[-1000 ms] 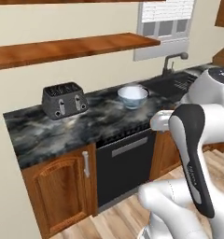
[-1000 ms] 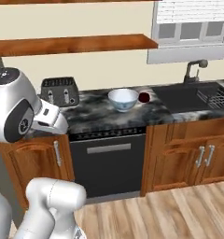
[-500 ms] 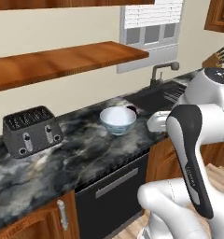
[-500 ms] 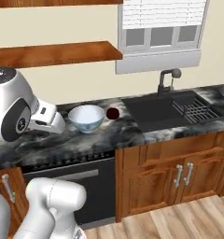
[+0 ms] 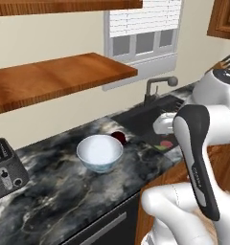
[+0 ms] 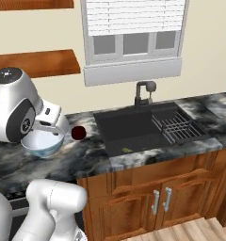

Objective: Clear the mugs and bowl far away from the sink.

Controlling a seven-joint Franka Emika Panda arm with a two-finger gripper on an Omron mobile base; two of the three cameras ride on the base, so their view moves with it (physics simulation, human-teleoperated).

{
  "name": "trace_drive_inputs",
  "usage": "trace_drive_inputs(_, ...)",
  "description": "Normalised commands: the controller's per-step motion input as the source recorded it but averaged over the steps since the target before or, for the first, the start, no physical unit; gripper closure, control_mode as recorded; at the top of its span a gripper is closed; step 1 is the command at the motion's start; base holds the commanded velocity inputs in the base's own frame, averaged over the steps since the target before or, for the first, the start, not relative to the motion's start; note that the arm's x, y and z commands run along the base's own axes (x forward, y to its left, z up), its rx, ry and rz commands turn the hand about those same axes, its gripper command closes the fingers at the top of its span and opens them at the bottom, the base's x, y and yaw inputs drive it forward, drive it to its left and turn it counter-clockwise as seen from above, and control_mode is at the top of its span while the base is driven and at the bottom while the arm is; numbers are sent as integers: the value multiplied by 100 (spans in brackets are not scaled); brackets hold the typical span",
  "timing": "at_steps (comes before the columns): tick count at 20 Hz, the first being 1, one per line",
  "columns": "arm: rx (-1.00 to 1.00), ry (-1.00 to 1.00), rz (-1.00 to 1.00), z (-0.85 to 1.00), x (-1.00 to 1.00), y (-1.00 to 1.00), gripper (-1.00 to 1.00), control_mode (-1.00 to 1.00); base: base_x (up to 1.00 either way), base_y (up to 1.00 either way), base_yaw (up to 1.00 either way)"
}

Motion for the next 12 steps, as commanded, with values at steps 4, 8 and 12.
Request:
trace_drive_inputs(4, 0, 0, 0, 0, 0, 0, -100, 100, 23, 2, 18)
trace_drive_inputs(8, 0, 0, 0, 0, 0, 0, -100, 100, -14, 2, 8)
trace_drive_inputs(12, 0, 0, 0, 0, 0, 0, -100, 100, -20, -6, 26)
